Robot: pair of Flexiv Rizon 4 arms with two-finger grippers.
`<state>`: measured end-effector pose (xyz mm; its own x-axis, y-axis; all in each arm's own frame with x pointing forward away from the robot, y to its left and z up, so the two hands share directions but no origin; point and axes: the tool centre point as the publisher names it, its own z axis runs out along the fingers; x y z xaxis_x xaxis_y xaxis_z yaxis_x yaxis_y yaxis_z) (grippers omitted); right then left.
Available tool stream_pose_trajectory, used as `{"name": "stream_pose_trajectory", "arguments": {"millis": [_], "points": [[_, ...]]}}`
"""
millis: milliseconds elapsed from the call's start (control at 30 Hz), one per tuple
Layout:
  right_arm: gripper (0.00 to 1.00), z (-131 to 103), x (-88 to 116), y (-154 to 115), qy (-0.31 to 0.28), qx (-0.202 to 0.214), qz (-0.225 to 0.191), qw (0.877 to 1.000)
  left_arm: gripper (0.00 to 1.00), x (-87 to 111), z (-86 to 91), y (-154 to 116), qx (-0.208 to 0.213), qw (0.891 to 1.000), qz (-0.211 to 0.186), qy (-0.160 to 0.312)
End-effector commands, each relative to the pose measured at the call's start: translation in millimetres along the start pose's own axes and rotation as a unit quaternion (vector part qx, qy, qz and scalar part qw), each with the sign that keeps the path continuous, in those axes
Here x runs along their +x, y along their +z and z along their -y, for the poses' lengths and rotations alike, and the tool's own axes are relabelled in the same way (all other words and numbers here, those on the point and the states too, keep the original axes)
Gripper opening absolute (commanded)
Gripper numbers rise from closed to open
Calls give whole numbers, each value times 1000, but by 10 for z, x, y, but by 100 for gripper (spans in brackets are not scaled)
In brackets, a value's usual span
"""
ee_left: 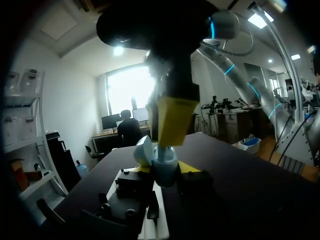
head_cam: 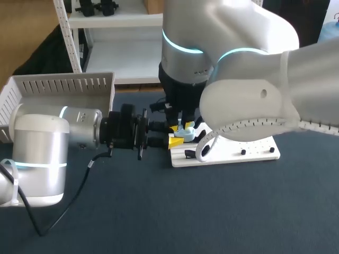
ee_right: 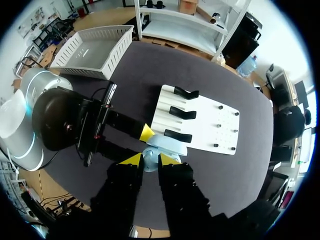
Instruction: Pick up each earbud case from the left stands, insert the matching earbuds, close the lid, and place the case in the box.
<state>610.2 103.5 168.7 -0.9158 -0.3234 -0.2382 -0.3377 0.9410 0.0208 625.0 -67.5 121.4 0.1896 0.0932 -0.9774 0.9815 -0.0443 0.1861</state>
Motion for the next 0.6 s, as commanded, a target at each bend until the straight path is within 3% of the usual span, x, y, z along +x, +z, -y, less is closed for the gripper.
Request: {"name": "stream_pose_trajectory", "arguments": {"millis": [33, 600], "points": [[0, -5, 25, -30, 0, 0, 8, 1000, 0, -1, -6, 9, -1, 1000, 0, 0], [0, -24, 8, 74, -12, 5, -4, 1000, 0, -1, -6, 9, -1, 1000, 0, 0]]}}
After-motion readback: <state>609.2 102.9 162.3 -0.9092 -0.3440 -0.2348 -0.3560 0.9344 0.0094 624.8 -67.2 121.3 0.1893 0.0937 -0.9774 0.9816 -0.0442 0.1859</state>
